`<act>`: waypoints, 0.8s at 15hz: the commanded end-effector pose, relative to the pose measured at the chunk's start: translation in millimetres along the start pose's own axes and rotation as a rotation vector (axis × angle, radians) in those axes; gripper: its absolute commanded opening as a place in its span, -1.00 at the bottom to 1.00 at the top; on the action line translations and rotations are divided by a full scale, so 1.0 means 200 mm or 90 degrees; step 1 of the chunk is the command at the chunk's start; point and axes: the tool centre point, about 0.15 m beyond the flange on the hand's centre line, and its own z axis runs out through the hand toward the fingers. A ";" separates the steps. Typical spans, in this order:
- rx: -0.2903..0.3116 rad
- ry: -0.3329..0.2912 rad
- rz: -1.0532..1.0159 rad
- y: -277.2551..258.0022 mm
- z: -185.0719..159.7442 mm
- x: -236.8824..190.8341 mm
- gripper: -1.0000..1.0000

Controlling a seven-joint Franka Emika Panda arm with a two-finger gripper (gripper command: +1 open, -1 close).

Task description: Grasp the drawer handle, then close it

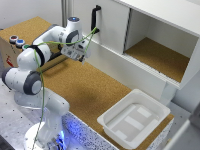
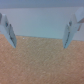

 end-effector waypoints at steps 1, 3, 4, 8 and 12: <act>0.015 0.011 0.028 0.34 -0.18 0.04 1.00; 0.034 0.003 0.040 0.39 -0.14 0.07 1.00; 0.037 0.006 0.036 0.37 -0.14 0.07 1.00; 0.038 0.005 0.029 0.34 -0.14 0.06 1.00; 0.038 0.005 0.029 0.34 -0.14 0.06 1.00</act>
